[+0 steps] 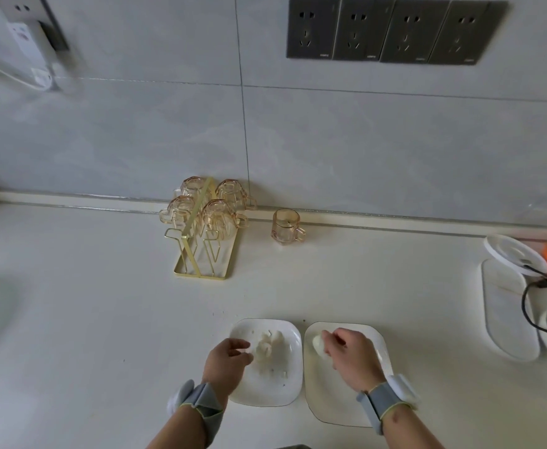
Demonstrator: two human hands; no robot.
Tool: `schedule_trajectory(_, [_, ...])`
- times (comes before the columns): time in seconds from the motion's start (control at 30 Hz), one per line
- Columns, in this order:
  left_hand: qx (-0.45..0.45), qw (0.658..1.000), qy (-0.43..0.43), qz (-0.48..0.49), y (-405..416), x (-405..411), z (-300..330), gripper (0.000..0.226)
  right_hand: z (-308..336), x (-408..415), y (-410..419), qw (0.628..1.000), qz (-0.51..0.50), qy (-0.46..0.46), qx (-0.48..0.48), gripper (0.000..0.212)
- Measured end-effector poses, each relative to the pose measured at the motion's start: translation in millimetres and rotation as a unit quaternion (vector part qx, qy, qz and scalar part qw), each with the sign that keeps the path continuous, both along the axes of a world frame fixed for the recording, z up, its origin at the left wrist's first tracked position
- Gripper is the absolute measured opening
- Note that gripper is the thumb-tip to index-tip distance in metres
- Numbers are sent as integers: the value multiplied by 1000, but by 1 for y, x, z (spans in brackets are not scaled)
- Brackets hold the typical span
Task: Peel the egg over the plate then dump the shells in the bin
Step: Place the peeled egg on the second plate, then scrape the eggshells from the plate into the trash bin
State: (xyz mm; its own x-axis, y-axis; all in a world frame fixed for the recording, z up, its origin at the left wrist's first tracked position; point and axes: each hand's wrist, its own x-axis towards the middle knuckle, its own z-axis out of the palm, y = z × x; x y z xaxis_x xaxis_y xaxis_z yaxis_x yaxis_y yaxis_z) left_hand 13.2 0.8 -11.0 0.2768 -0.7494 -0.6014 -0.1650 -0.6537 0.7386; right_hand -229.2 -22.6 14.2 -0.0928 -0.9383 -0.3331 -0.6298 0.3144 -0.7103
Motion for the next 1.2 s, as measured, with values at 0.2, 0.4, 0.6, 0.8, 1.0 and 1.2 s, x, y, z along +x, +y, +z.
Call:
schedule_trajectory(0.2, [67, 988, -139, 23, 8, 16, -28, 24, 4, 13, 5, 997, 68, -27, 14, 23])
schedule_trajectory(0.4, [131, 983, -126, -27, 12, 13, -48, 28, 3, 4, 6, 996, 70, -45, 35, 22])
schedule_trajectory(0.6, [150, 972, -175, -49, 11, 18, -55, 16, 4, -13, 8, 994, 85, -52, 40, 21])
schedule_trajectory(0.8, [100, 977, -190, -15, 19, 15, -48, 19, 5, -23, 6, 991, 103, -61, 52, 21])
schedule_trajectory(1.0, [16, 984, -138, 108, 45, 25, -22, 18, 7, 12, 8, 976, 175, -99, 79, 27])
schedule_trajectory(1.2, [-21, 980, -39, 192, 68, 35, 2, 16, 11, 65, 16, 935, 173, -257, 174, 15])
